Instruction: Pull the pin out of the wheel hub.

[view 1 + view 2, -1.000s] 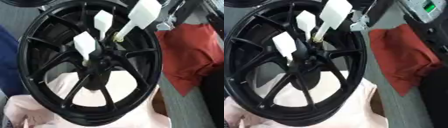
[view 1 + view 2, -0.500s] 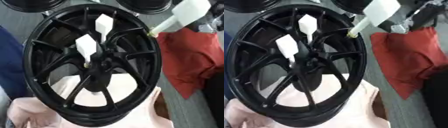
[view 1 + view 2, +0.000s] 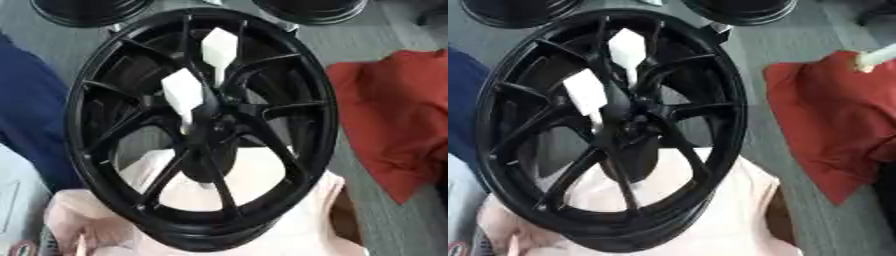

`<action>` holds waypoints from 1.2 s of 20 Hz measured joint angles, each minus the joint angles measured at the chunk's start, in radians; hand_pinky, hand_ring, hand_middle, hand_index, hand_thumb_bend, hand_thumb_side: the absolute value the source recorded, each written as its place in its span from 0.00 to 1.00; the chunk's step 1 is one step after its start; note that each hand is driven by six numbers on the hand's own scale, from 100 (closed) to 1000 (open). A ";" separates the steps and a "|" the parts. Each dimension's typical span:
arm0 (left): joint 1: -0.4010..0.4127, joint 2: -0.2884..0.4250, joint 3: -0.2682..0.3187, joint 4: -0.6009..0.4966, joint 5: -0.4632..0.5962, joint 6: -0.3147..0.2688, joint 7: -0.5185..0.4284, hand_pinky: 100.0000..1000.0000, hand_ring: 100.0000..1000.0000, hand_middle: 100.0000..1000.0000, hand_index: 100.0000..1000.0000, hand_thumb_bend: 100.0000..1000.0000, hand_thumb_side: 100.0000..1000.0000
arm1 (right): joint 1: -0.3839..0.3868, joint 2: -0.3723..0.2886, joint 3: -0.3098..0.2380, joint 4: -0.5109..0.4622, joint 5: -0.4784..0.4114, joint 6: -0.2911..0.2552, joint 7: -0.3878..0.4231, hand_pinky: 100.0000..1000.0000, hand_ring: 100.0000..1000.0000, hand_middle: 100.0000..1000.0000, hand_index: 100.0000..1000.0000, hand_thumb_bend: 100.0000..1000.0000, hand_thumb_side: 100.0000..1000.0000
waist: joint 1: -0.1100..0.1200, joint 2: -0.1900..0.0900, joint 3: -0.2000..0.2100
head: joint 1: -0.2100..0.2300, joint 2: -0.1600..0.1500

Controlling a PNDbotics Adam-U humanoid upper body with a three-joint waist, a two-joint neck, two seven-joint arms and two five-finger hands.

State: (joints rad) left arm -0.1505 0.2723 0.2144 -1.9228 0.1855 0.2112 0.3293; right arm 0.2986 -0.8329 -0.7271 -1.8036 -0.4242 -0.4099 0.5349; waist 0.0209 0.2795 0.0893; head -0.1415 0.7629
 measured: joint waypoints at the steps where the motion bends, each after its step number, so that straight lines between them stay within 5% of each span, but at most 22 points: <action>1: 0.000 0.000 0.000 0.000 0.000 0.001 0.003 0.65 0.47 0.48 0.66 0.35 0.47 | 0.027 0.027 -0.026 0.000 0.016 0.011 -0.017 0.74 0.79 0.70 0.80 0.10 0.00 | 0.003 0.003 -0.002 | 0.004 -0.001; 6: -0.001 -0.014 -0.005 0.000 0.001 0.007 -0.007 0.65 0.48 0.47 0.66 0.36 0.48 | 0.161 0.161 -0.079 0.014 0.099 0.085 -0.102 0.75 0.82 0.75 0.83 0.09 0.15 | 0.020 0.003 -0.004 | 0.009 -0.004; 12: -0.004 -0.028 -0.021 0.001 0.006 0.005 -0.030 0.65 0.48 0.48 0.66 0.36 0.47 | 0.240 0.315 -0.036 0.056 0.195 0.180 -0.199 0.73 0.80 0.74 0.83 0.06 0.07 | 0.021 -0.013 0.012 | 0.004 0.002; 14: -0.006 -0.028 -0.021 0.001 0.007 0.004 -0.034 0.65 0.48 0.48 0.66 0.36 0.48 | 0.235 0.365 -0.019 0.030 0.226 0.210 -0.230 0.72 0.79 0.73 0.82 0.00 0.25 | 0.019 -0.013 0.016 | 0.000 0.002; 15: -0.006 -0.028 -0.022 0.001 0.007 0.004 -0.035 0.65 0.48 0.48 0.66 0.36 0.48 | 0.229 0.390 -0.012 0.011 0.242 0.222 -0.245 0.71 0.79 0.72 0.82 0.00 0.50 | 0.017 -0.013 0.017 | -0.002 0.002; 17: -0.007 -0.028 -0.026 0.001 0.007 0.003 -0.038 0.65 0.48 0.48 0.66 0.36 0.48 | 0.217 0.440 0.002 -0.035 0.273 0.240 -0.274 0.70 0.78 0.70 0.81 0.00 0.67 | 0.013 -0.013 0.021 | -0.008 0.002; 20: -0.009 -0.028 -0.027 0.001 0.007 0.003 -0.041 0.65 0.48 0.48 0.66 0.36 0.48 | 0.185 0.516 0.021 -0.108 0.321 0.252 -0.320 0.68 0.74 0.61 0.76 0.00 0.76 | 0.008 -0.010 0.024 | -0.014 0.002; 24: -0.019 -0.028 -0.036 0.000 0.007 0.003 -0.049 0.64 0.47 0.47 0.65 0.35 0.47 | 0.118 0.621 0.054 -0.162 0.387 0.223 -0.385 0.64 0.67 0.50 0.68 0.00 0.68 | 0.004 -0.002 0.036 | -0.020 0.001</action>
State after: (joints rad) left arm -0.1691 0.2447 0.1787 -1.9224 0.1922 0.2138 0.2806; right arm 0.4165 -0.2122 -0.6727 -1.9661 -0.0374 -0.1865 0.1502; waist 0.0250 0.2774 0.1251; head -0.1617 0.7636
